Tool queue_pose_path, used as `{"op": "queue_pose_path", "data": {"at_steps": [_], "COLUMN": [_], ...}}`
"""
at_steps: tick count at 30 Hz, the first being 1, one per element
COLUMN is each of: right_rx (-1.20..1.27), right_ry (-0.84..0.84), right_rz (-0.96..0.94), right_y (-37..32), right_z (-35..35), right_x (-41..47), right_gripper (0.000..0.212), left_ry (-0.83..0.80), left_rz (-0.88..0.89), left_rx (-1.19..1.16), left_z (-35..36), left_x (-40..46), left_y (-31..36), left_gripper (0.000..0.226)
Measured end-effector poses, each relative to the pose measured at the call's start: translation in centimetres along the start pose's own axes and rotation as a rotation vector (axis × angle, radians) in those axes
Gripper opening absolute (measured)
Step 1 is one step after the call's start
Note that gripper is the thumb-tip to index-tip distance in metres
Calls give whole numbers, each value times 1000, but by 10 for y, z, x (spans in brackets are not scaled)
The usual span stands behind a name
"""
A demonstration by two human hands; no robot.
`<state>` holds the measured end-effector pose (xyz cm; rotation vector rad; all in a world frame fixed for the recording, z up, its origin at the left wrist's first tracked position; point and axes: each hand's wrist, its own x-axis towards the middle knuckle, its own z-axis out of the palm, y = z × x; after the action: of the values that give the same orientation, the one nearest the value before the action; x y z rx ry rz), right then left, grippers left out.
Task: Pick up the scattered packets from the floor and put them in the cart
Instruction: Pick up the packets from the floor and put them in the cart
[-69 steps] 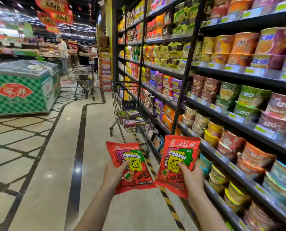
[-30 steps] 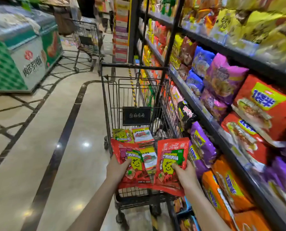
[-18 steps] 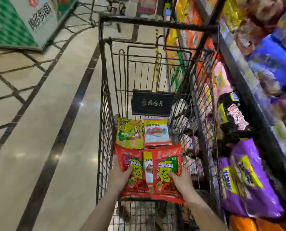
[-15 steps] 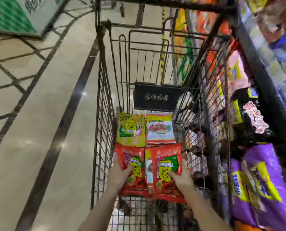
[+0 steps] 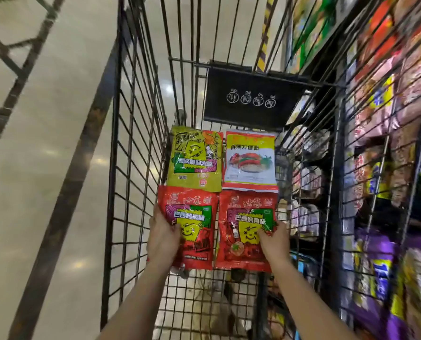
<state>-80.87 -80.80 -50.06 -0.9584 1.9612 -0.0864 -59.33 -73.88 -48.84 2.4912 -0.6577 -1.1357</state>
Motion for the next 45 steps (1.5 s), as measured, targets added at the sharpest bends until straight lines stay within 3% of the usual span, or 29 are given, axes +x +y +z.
{"op": "queue_pose_path", "data": {"at_steps": [6, 10, 15, 20, 27, 37, 40, 45], "right_rx": [-101, -106, -111, -112, -234, -164, -253, -300], "right_ry": [-83, -43, -4, -7, 263, 736, 907, 1106], "right_rz": [-19, -23, -113, -210, -267, -127, 16, 272], "right_y": [3, -2, -16, -30, -23, 51, 81, 152], "right_z": [4, -11, -45, -82, -128, -134, -131, -119], "right_x": [-1, -6, -36, -81, -158, -329, -397, -515], "right_gripper": [53, 53, 35, 22, 30, 33, 35, 40], "left_ry": [-56, -95, -74, -123, -47, -66, -45, -88], "left_rz": [38, 59, 211, 505, 983, 1656, 1832, 2236], "left_rx": [212, 282, 361, 649, 979, 974, 944, 803], "left_z": [9, 1, -21, -48, -73, -123, -127, -120], "left_x": [4, -2, -25, -59, -116, -239, -290, -393], "left_y": [-6, 0, 26, 73, 124, 130, 116, 77], "left_gripper": [62, 61, 55, 46, 40, 34, 34, 15]}}
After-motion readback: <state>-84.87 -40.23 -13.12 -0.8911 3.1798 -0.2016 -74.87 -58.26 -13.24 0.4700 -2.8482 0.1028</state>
